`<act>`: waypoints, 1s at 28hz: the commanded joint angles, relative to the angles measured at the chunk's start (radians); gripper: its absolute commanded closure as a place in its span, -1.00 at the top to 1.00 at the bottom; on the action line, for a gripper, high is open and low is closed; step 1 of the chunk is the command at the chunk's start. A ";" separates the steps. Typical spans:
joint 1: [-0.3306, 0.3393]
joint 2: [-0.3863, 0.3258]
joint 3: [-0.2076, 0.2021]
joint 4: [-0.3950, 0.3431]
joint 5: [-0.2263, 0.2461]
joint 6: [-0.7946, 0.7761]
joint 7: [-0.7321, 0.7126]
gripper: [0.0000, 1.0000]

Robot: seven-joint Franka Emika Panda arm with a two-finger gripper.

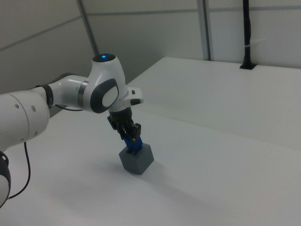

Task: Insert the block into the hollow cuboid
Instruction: 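Open the gripper to release the blue block inside the cuboid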

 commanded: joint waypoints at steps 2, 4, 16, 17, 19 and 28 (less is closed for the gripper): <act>0.007 -0.013 -0.005 -0.033 -0.008 -0.001 0.009 -1.00; 0.007 -0.013 -0.005 -0.039 -0.008 -0.001 0.009 -1.00; 0.005 -0.013 -0.006 -0.045 -0.025 -0.018 0.006 -0.98; 0.005 -0.013 -0.006 -0.046 -0.025 -0.024 0.005 -0.98; 0.005 -0.013 -0.006 -0.046 -0.027 -0.030 0.003 -0.98; 0.005 -0.013 -0.006 -0.046 -0.030 -0.032 0.002 -0.76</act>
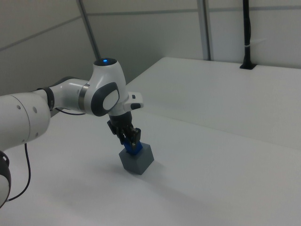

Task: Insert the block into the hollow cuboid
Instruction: 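Open the gripper to release the blue block inside the cuboid, then raise the open gripper up away from the cuboid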

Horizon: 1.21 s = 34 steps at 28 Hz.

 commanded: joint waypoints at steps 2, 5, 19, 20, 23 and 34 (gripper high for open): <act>0.005 -0.014 -0.006 -0.025 -0.024 -0.020 0.009 0.35; 0.007 -0.015 -0.006 -0.023 -0.024 -0.020 0.011 1.00; 0.005 -0.040 -0.010 0.009 -0.031 -0.033 0.000 1.00; 0.005 -0.043 -0.012 0.009 -0.042 -0.043 -0.003 1.00; 0.005 -0.052 -0.013 0.009 -0.097 -0.078 -0.027 1.00; -0.006 -0.077 -0.073 0.009 -0.151 -0.196 -0.099 1.00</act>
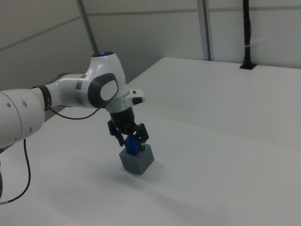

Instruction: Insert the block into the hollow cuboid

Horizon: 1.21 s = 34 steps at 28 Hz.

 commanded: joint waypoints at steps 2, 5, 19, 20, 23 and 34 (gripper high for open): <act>-0.002 -0.029 -0.062 -0.004 -0.005 -0.036 -0.037 1.00; -0.021 -0.031 -0.067 -0.003 -0.001 -0.035 -0.038 1.00; -0.067 -0.031 -0.067 0.016 0.002 -0.035 -0.043 1.00; -0.067 -0.029 -0.067 0.014 0.002 -0.033 -0.043 1.00; -0.067 -0.027 -0.065 0.014 0.002 -0.033 -0.042 1.00; -0.071 -0.029 -0.067 0.017 0.002 -0.035 -0.038 1.00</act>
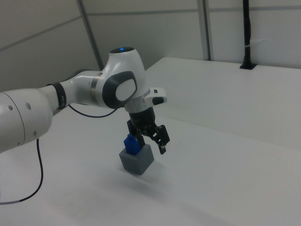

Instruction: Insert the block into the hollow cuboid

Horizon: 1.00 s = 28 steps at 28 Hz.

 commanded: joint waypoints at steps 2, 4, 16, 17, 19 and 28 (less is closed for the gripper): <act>0.001 -0.011 -0.006 0.005 0.005 -0.029 -0.014 1.00; 0.001 -0.011 -0.006 0.005 0.005 -0.029 -0.014 1.00; 0.003 -0.014 -0.004 0.006 0.005 -0.031 -0.014 1.00; 0.003 -0.014 -0.004 0.006 0.006 -0.031 -0.014 1.00; 0.003 -0.014 -0.004 0.006 0.006 -0.031 -0.014 1.00; 0.003 -0.017 -0.004 0.008 0.006 -0.046 -0.016 1.00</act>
